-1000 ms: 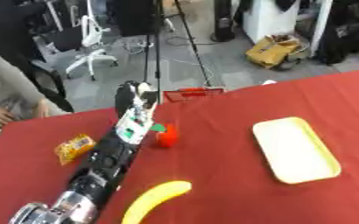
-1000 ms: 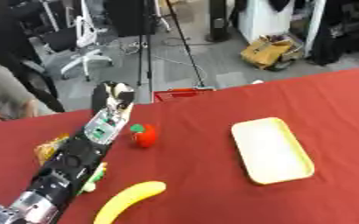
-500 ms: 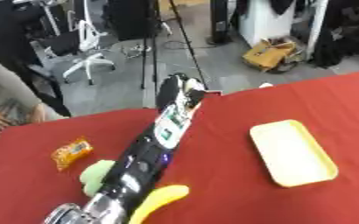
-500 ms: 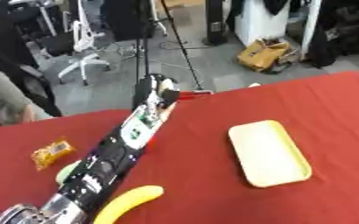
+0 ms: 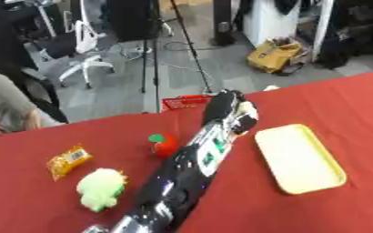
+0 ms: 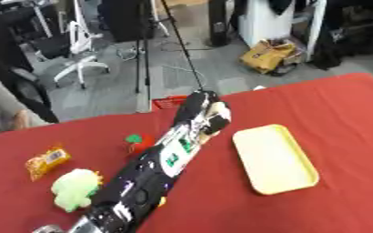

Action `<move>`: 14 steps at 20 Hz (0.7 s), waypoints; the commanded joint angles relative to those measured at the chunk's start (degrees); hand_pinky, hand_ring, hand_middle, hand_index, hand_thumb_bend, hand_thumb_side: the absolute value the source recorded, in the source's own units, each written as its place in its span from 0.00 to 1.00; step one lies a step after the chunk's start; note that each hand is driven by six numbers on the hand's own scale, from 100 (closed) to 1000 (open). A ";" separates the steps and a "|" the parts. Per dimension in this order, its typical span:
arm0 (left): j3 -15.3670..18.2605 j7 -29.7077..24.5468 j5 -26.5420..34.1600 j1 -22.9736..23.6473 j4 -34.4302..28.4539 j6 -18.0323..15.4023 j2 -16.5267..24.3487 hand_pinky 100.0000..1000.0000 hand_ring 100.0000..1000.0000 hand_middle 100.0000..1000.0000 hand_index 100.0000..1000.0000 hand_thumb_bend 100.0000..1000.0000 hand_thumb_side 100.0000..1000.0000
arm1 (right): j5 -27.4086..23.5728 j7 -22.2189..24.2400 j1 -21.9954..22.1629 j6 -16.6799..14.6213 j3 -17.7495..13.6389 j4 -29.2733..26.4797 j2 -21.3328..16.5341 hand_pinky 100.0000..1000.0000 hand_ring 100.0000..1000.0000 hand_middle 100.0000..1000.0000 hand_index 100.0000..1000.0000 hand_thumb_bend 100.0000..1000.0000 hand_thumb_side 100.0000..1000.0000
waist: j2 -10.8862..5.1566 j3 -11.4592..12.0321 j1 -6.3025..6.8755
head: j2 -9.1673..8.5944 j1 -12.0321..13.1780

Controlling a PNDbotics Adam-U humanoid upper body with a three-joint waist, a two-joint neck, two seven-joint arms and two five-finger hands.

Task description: Pick up objects on the table and place them in the box.

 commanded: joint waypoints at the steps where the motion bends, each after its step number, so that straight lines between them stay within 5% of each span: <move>1: -1.28 -2.06 -4.66 -0.61 -2.37 -1.46 -1.12 0.21 0.44 0.39 0.58 0.04 0.20 | -0.62 0.39 -1.13 -0.23 0.13 -1.41 -0.34 0.55 0.57 0.57 0.71 0.21 0.65 | 0.26 -0.30 0.04 | -0.70 0.47; 14: -4.69 -2.17 -17.07 2.52 -5.11 -8.97 -5.92 0.25 0.46 0.42 0.59 0.13 0.21 | -1.01 1.09 -2.10 -0.58 0.68 -1.41 0.21 0.55 0.57 0.57 0.71 0.21 0.65 | 0.15 -1.88 0.15 | -0.92 1.02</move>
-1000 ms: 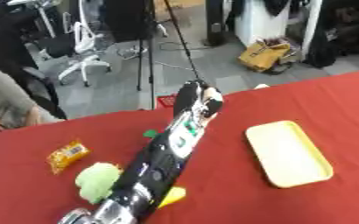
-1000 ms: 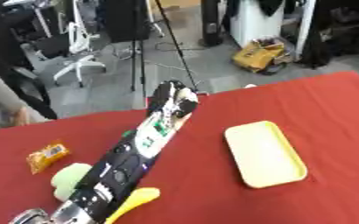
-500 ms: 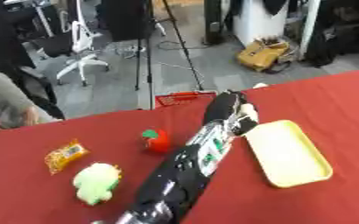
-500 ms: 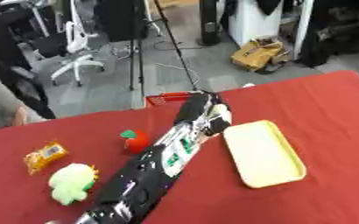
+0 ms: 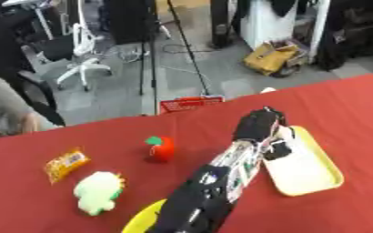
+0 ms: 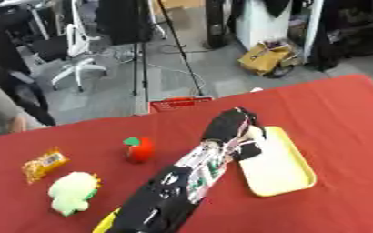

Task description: Pick up objects on the table and place them in the box.

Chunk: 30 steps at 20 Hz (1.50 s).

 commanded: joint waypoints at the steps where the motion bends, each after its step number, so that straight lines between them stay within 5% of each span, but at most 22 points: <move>1: -0.84 1.70 -2.85 -0.38 -1.87 -2.60 -0.92 0.26 0.46 0.42 0.59 0.15 0.21 | -0.55 0.33 -1.15 -0.22 0.14 -1.41 -0.27 0.55 0.57 0.57 0.71 0.21 0.65 | 0.15 -0.37 0.17 | -0.28 0.38; 4: -0.95 3.61 -4.14 0.41 -2.02 -4.40 -1.57 0.26 0.46 0.42 0.60 0.18 0.22 | -0.65 0.43 -1.48 -0.35 0.25 -1.41 -0.11 0.55 0.57 0.57 0.71 0.22 0.65 | 0.23 -0.97 0.26 | -0.38 0.43; 11: -0.30 8.28 -7.14 1.47 -0.18 -4.96 -1.81 0.36 0.51 0.46 0.63 0.43 0.36 | -0.80 0.82 -2.13 -0.53 0.63 -1.41 0.17 0.55 0.57 0.57 0.71 0.22 0.65 | 0.41 -1.92 0.66 | -0.66 0.58; 19: 1.15 16.01 -12.28 1.48 1.76 -0.70 -1.36 0.43 0.53 0.48 0.65 0.47 0.38 | -1.02 1.33 -2.83 -0.82 1.10 -1.41 0.32 0.55 0.57 0.57 0.71 0.22 0.65 | 1.01 -3.50 1.45 | -1.32 1.10; 22: 1.51 18.44 -14.02 1.29 1.72 1.40 -0.73 0.59 0.67 0.66 0.73 0.62 0.42 | -1.00 1.31 -2.78 -0.75 1.05 -1.41 0.31 0.55 0.57 0.57 0.71 0.22 0.65 | 0.94 -3.51 1.74 | -1.22 1.07; 25: 1.75 19.10 -14.57 1.28 1.37 2.73 -0.22 0.61 0.69 0.68 0.74 0.64 0.44 | -0.92 1.29 -2.75 -0.71 1.01 -1.41 0.30 0.55 0.57 0.57 0.71 0.22 0.65 | 0.86 -3.38 1.84 | -1.20 1.00; 26: 2.40 19.59 -13.85 1.30 0.40 3.20 0.83 0.69 0.77 0.75 0.77 0.80 0.59 | -0.85 1.20 -2.52 -0.61 0.85 -1.41 0.25 0.56 0.57 0.57 0.71 0.22 0.65 | 0.73 -2.85 1.75 | -1.20 0.67; 30: 5.21 22.55 -3.65 2.90 -7.75 4.24 6.34 0.65 0.80 0.75 0.77 0.80 0.73 | -0.26 0.63 -1.36 -0.21 0.11 -1.41 -0.13 0.56 0.57 0.57 0.71 0.22 0.65 | -0.01 -0.42 1.28 | -0.49 -0.54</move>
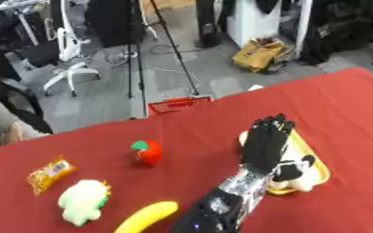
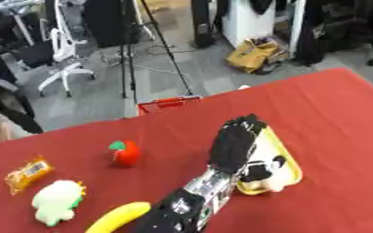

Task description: Pick up objects on the table and place them in the box.

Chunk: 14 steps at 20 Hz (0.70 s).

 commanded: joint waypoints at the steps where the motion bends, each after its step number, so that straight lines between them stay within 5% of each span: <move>1: 3.27 3.08 10.20 0.68 -8.38 1.12 5.78 0.65 0.80 0.75 0.77 0.80 0.73 | 0.41 -0.58 0.37 0.39 -1.03 -1.41 -0.90 0.56 0.57 0.57 0.71 0.22 0.65 | -1.11 1.47 -0.49 | 0.66 -1.08; 2: 4.51 4.27 15.16 1.63 -11.01 1.42 7.88 0.60 0.81 0.74 0.77 0.69 0.85 | 0.57 -0.78 0.91 0.57 -1.24 -1.41 -1.07 0.56 0.57 0.57 0.71 0.22 0.65 | -1.51 2.60 -0.62 | 1.25 -1.64; 8: 9.12 9.61 44.17 11.47 -26.26 -2.25 21.33 0.59 0.81 0.74 0.77 0.63 0.98 | 1.66 -1.79 3.98 1.63 -2.34 -1.41 -2.19 0.55 0.57 0.56 0.71 0.22 0.64 | -2.64 8.50 -0.78 | 3.04 -5.19; 14: 12.49 11.53 56.97 24.47 -39.48 -6.43 26.96 0.58 0.80 0.74 0.78 0.62 1.00 | 2.24 -2.65 5.09 2.09 -3.13 -1.41 -2.57 0.55 0.57 0.56 0.71 0.22 0.64 | -2.33 12.22 -0.95 | 4.21 -6.50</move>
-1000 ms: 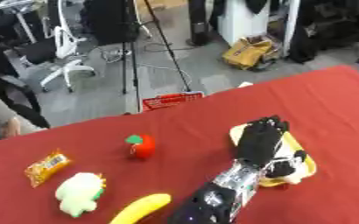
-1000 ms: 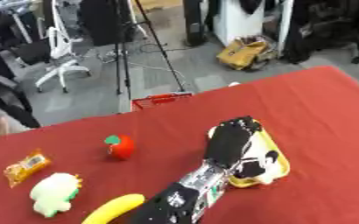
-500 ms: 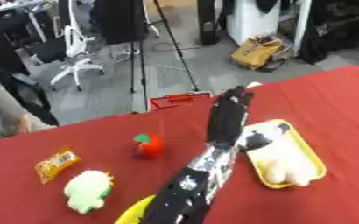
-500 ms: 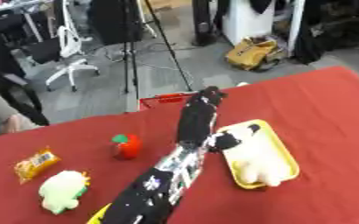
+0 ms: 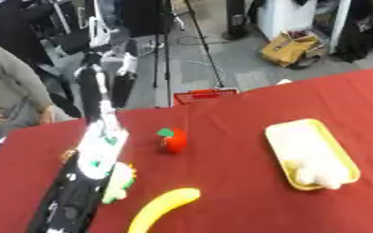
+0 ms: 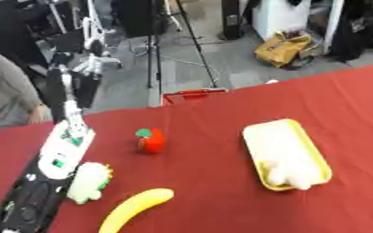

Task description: Pick up objects on the table and place them in the box.

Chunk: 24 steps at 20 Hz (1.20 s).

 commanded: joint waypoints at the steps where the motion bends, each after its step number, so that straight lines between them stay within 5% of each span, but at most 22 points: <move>1: 2.08 0.77 5.61 3.65 -6.74 -2.11 3.24 0.58 0.79 0.73 0.78 0.62 1.00 | 0.61 -0.59 0.04 0.28 -0.67 -1.39 -1.23 0.55 0.57 0.56 0.71 0.22 0.64 | -1.59 0.97 -1.00 | 1.43 -0.35; 9: 5.45 3.39 12.46 15.25 -14.97 -5.49 -0.40 0.55 0.76 0.70 0.77 0.61 0.96 | 0.62 -0.36 1.39 0.87 -0.55 -1.39 -1.07 0.55 0.57 0.56 0.71 0.23 0.64 | -2.27 4.24 -1.57 | 4.99 -0.17; 17: 5.26 4.51 15.56 18.66 -17.55 -7.87 -5.30 0.54 0.75 0.68 0.77 0.60 0.93 | 0.52 -0.26 1.76 0.98 -0.51 -1.39 -0.74 0.55 0.57 0.56 0.71 0.23 0.64 | -2.03 5.33 -2.25 | 8.31 0.71; 24: 4.45 3.77 15.83 19.40 -18.50 -9.07 -8.09 0.54 0.75 0.68 0.76 0.59 0.92 | 0.31 -0.06 1.66 0.93 -0.35 -1.39 -0.31 0.55 0.57 0.56 0.71 0.23 0.64 | -1.74 5.23 -2.76 | 8.93 0.26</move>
